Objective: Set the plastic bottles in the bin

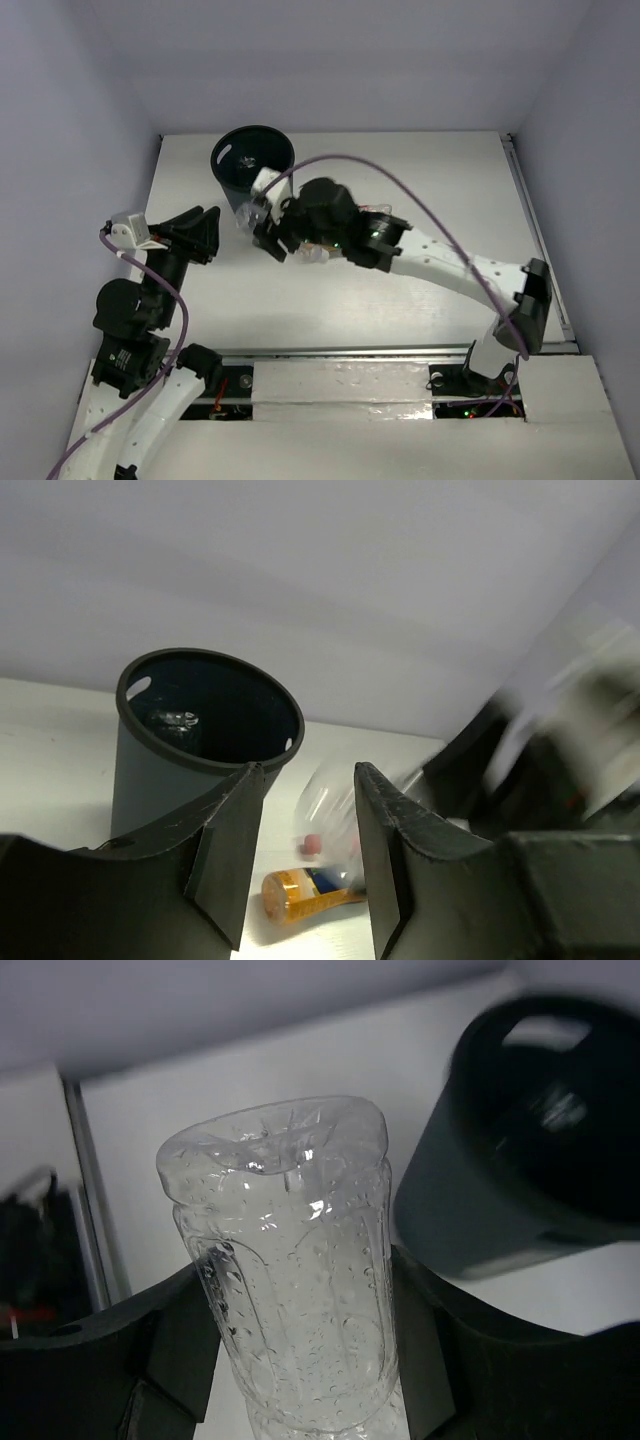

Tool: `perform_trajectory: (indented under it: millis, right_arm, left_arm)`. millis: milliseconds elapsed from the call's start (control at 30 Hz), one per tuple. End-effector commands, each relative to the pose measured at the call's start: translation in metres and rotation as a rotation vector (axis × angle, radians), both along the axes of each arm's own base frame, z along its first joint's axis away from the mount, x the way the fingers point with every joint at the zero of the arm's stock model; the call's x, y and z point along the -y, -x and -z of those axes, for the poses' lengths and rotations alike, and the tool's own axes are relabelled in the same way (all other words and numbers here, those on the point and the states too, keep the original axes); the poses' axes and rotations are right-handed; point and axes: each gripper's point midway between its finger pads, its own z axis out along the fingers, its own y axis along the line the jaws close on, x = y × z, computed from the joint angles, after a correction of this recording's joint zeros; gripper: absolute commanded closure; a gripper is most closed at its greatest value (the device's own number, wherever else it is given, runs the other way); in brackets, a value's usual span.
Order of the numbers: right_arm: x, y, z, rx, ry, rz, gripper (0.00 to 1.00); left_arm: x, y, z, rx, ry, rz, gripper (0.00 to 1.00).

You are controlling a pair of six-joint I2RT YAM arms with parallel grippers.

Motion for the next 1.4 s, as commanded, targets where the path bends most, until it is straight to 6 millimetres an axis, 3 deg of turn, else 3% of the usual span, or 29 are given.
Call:
perform_trajectory:
  millis: [0,33,100,133,200,233,267,300,333,367,400,433,467,500,533,567,633,733,833,867,1000,1133,1233,1300,1333,1367]
  right_arm:
    - [0.019,-0.037,-0.134,0.150,-0.345,0.104,0.44]
    - [0.025,-0.047,-0.170,0.189,-0.448,0.127,0.44]
    - [0.029,-0.067,-0.197,0.179,-0.569,0.163,0.45]
    - [0.039,-0.080,-0.230,0.209,-0.674,0.182,0.45]
    - [0.039,-0.096,-0.248,0.216,-0.760,0.212,0.45]
    - [0.026,-0.105,-0.247,0.218,-0.795,0.209,0.45]
    - [0.033,-0.115,-0.267,0.234,-0.853,0.214,0.46]
    - [0.027,-0.119,-0.272,0.236,-0.880,0.207,0.46]
    - [0.014,-0.139,-0.256,0.223,-0.876,0.223,0.46]
    - [0.019,-0.144,-0.277,0.246,-0.928,0.226,0.46]
    - [0.012,-0.149,-0.276,0.230,-0.946,0.219,0.46]
    - [-0.003,-0.169,-0.252,0.206,-0.925,0.231,0.46]
    - [-0.009,-0.173,-0.250,0.197,-0.937,0.228,0.46]
    - [-0.007,-0.175,-0.262,0.200,-0.975,0.213,0.46]
    - [-0.013,-0.179,-0.257,0.188,-0.979,0.211,0.46]
    - [-0.027,-0.190,-0.234,0.162,-0.957,0.213,0.46]
    - [-0.035,-0.191,-0.229,0.138,-0.960,0.189,0.46]
    - [-0.050,-0.198,-0.198,0.089,-0.928,0.177,0.45]
    - [-0.053,-0.197,-0.186,0.067,-0.913,0.166,0.40]
    - [-0.056,-0.199,-0.173,0.052,-0.892,0.172,0.36]
    - [-0.055,-0.193,-0.169,0.048,-0.870,0.152,0.23]
    - [-0.048,-0.184,-0.179,0.059,-0.871,0.138,0.14]
    - [-0.043,-0.178,-0.184,0.064,-0.857,0.134,0.12]
    - [-0.032,-0.170,-0.199,0.080,-0.871,0.132,0.12]
    - [-0.031,-0.169,-0.188,0.073,-0.859,0.139,0.13]
    - [-0.026,-0.166,-0.191,0.080,-0.863,0.144,0.15]
  left_arm:
    - [-0.013,0.007,-0.012,0.061,0.026,-0.052,0.62]
    - [-0.013,0.007,-0.009,0.060,0.031,-0.054,0.61]
    - [-0.013,0.009,-0.009,0.068,0.037,-0.045,0.60]
    - [-0.012,0.009,-0.007,0.065,0.037,-0.040,0.59]
    - [-0.008,0.006,-0.004,0.054,0.028,-0.027,0.59]
    - [-0.006,0.005,-0.001,0.048,0.024,-0.021,0.59]
    - [-0.005,0.004,0.001,0.045,0.018,-0.014,0.59]
    - [-0.003,0.003,0.002,0.041,0.014,-0.011,0.59]
    - [-0.002,0.002,0.003,0.038,0.013,-0.006,0.59]
    - [-0.002,0.002,0.004,0.038,0.010,-0.006,0.59]
    - [-0.002,0.002,0.005,0.037,0.008,-0.006,0.59]
    - [-0.003,0.002,0.004,0.041,0.008,-0.008,0.59]
    - [-0.002,0.003,0.004,0.043,0.007,-0.007,0.59]
    - [-0.002,0.003,0.004,0.045,0.006,-0.006,0.59]
    - [-0.003,0.004,0.003,0.048,0.007,-0.006,0.59]
    - [-0.003,0.004,0.003,0.048,0.006,-0.006,0.58]
    - [-0.003,0.004,0.003,0.049,0.002,-0.006,0.58]
    - [-0.003,0.005,0.003,0.053,0.002,-0.003,0.58]
    - [-0.001,0.007,0.002,0.060,0.005,0.007,0.58]
    - [-0.001,0.007,0.003,0.059,0.004,0.010,0.58]
    - [0.001,0.002,0.006,0.044,-0.002,0.012,0.58]
    - [0.004,-0.006,0.013,0.016,-0.019,0.011,0.53]
    - [0.004,-0.012,0.019,-0.006,-0.028,0.004,0.51]
    - [0.008,-0.017,0.019,-0.003,-0.036,0.016,0.50]
    - [0.011,-0.018,0.020,-0.006,-0.041,0.025,0.50]
    - [0.016,-0.022,0.024,-0.021,-0.052,0.046,0.50]
